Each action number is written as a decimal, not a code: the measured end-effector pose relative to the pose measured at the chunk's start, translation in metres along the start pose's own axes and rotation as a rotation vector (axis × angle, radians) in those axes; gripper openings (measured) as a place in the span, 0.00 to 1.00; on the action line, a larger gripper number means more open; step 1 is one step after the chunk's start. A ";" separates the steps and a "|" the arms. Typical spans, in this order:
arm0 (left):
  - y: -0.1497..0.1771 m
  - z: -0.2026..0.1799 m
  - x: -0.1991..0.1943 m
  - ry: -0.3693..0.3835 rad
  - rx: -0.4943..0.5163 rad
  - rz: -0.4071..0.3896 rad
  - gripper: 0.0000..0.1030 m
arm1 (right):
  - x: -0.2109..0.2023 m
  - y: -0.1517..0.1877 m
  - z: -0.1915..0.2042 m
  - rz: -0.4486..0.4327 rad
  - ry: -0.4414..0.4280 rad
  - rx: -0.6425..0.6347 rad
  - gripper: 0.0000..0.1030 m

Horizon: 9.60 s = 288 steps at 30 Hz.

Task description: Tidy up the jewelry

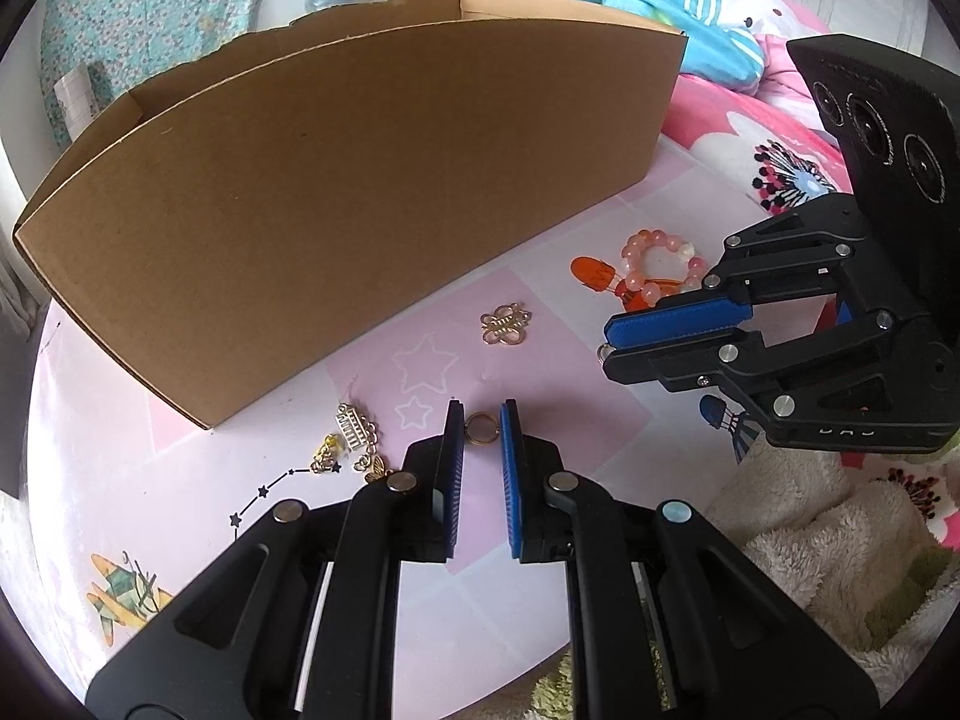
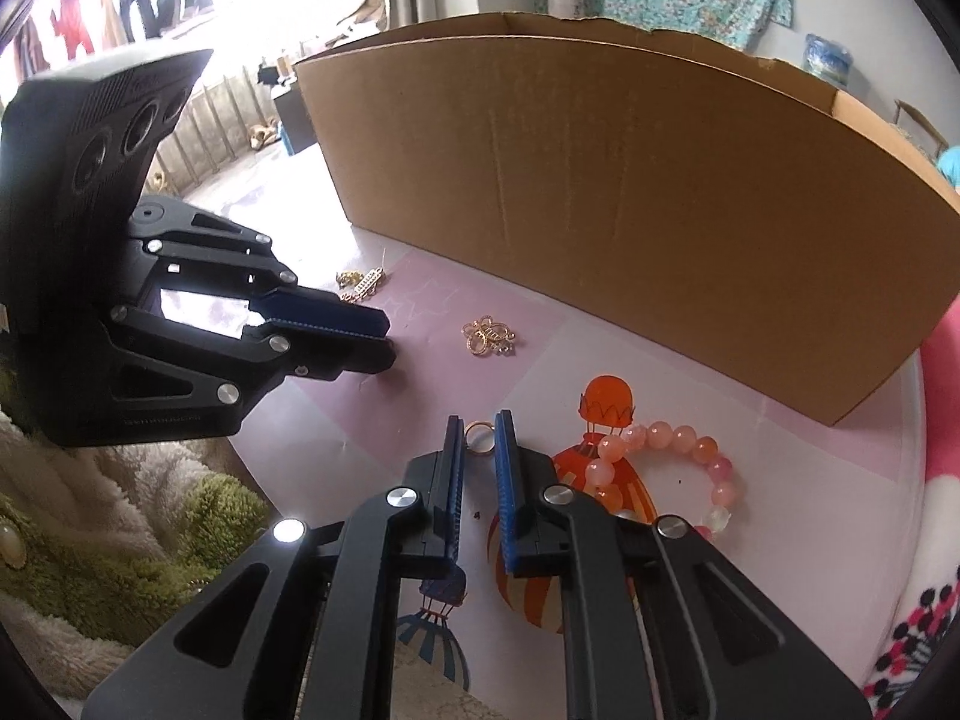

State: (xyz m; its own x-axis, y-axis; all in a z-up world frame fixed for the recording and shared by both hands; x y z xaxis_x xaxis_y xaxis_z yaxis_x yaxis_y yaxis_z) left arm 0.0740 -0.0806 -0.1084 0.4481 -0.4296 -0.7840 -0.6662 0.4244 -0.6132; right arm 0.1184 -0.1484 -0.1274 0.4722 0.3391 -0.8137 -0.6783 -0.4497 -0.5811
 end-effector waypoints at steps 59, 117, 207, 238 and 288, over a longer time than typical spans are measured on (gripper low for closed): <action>-0.184 0.096 0.097 0.240 -0.384 0.329 0.24 | 0.024 -0.141 -0.159 0.233 0.173 0.069 0.18; 0.026 0.039 -0.025 -0.064 -0.030 -0.046 0.19 | -0.016 0.013 -0.016 0.037 0.065 0.452 0.32; 0.036 0.030 -0.031 -0.023 0.025 -0.094 0.12 | 0.039 -0.042 0.015 0.101 0.238 0.198 0.19; 0.031 0.012 -0.035 -0.056 0.034 -0.104 0.05 | -0.006 -0.034 0.026 0.001 0.241 0.165 0.19; -0.051 0.002 -0.113 -0.043 0.051 -0.282 0.08 | -0.092 -0.062 0.009 -0.262 0.158 0.210 0.19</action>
State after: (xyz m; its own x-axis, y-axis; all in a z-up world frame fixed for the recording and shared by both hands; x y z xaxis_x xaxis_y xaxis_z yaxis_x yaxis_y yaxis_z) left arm 0.0579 -0.0522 0.0113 0.6368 -0.5027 -0.5846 -0.4816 0.3327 -0.8108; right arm 0.1118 -0.1442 -0.0170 0.7148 0.2811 -0.6403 -0.6163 -0.1796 -0.7668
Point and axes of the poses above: each gripper's, at about its wrist camera, not at the fingertips, and x roughly the way its jaws point, z to its left, y to its underside, the point moved 8 cm from there along x, roughly the way its jaws point, and after that the axes turned 2 degrees about y, right-handed, at the moved point
